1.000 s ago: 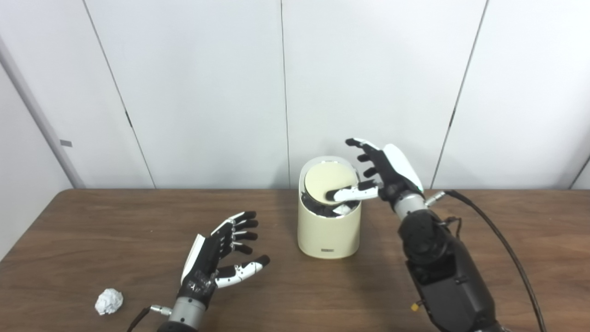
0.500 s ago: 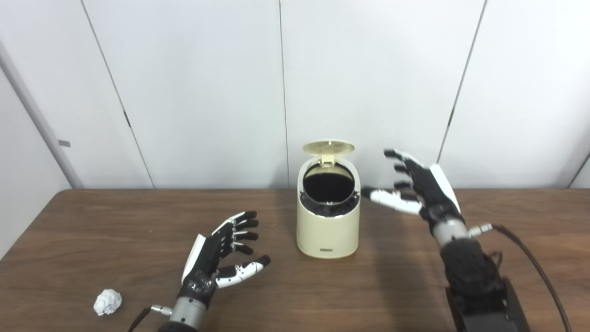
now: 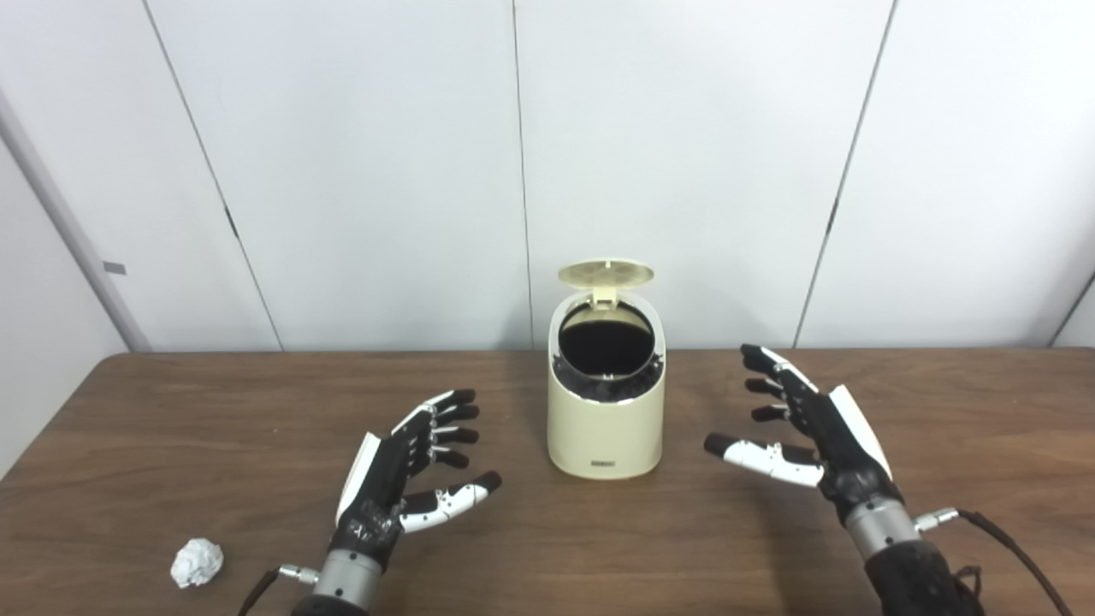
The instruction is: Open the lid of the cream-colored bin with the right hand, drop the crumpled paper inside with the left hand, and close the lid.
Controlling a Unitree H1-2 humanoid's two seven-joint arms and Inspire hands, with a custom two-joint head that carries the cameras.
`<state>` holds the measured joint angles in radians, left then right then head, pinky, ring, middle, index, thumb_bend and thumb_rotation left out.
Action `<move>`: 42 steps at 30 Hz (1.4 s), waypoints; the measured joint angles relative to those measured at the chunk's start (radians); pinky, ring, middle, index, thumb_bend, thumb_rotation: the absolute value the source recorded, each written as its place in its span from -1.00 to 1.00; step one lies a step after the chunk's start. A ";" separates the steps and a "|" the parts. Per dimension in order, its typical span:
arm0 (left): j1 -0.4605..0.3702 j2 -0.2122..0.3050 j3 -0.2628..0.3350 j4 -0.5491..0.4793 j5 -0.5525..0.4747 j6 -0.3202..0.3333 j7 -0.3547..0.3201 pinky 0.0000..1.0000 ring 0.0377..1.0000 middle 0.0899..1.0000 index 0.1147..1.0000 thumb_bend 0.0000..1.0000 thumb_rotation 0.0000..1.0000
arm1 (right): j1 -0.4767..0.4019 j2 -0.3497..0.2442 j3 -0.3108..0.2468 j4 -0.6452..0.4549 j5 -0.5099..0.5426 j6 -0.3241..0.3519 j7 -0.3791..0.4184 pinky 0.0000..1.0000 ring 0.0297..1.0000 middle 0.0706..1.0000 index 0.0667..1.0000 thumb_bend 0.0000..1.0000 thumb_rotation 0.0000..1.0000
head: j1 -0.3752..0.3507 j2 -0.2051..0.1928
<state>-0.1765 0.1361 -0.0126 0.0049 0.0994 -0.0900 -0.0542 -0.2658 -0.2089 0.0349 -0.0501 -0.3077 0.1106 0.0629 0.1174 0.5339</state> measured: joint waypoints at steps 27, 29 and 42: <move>0.131 0.116 -0.001 -0.455 0.342 0.275 -0.061 0.14 0.33 0.41 0.49 0.46 -0.73 | 0.030 -0.105 0.005 -0.083 0.017 0.096 0.100 0.04 0.67 0.83 0.77 0.85 -0.01 | 0.415 -0.088; 0.134 0.165 0.011 -0.512 0.401 0.318 -0.097 0.06 0.25 0.34 0.39 0.51 -0.78 | 0.022 -0.105 0.004 -0.082 0.023 0.094 0.101 -0.03 0.65 0.81 0.76 0.83 -0.02 | 0.416 -0.088; 0.156 0.463 0.134 -0.661 0.698 0.525 -0.402 0.04 0.28 0.39 0.38 0.66 -0.90 | 0.011 -0.111 0.003 -0.076 0.028 0.085 0.101 -0.28 0.56 0.76 0.71 0.88 0.05 | 0.412 -0.083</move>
<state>-0.0208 0.5995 0.1214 -0.6564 0.7970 0.4346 -0.4566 -0.2549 -0.3202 0.0384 -0.1264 -0.2799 0.1958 0.1640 0.5292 0.4510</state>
